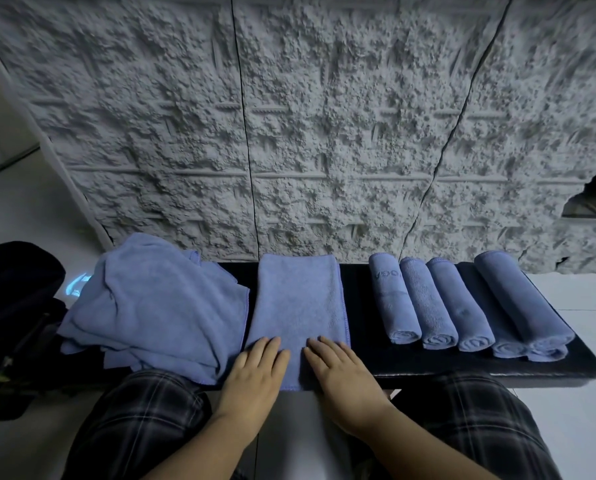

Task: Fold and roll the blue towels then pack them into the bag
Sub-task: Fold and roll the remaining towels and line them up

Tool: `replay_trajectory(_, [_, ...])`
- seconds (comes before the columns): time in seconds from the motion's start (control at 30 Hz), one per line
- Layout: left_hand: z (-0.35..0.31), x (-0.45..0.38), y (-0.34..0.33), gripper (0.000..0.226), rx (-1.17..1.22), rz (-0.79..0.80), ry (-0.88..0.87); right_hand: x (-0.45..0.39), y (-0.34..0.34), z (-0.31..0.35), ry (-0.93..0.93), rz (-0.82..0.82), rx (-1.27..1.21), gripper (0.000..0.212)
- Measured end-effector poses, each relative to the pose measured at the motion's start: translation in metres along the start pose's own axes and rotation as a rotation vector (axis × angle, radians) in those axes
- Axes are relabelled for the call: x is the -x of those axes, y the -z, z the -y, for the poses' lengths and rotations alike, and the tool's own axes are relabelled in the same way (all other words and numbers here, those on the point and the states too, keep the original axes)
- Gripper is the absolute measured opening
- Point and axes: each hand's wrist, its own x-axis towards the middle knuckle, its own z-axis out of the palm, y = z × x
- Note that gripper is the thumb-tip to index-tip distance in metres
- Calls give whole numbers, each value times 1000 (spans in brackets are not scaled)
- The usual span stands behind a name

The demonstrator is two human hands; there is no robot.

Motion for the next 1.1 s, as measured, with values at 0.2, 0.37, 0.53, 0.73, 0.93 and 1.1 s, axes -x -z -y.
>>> replay_trajectory(0.2, [1, 0, 0, 47, 91, -101, -20, 3, 0, 6, 112, -27, -32, 60])
replay_trajectory(0.37, [7, -1, 6, 20, 136, -154, 8, -1, -7, 6, 32, -161, 21, 35])
replay_trajectory(0.53, [17, 2, 12, 29, 200, -182, 79, -4, 1, -11, -91, -108, -69, 19])
replay_trajectory(0.73, [23, -2, 14, 40, 271, -202, 163, -7, 8, -23, -285, 53, -394, 23])
replay_trajectory(0.93, [23, -6, 15, 49, 257, -187, 215, -8, 7, -21, -504, -34, -633, 7])
replay_trajectory(1.1, [24, -7, 17, 44, 224, -197, 277, -8, 6, -14, -518, -55, -442, 7])
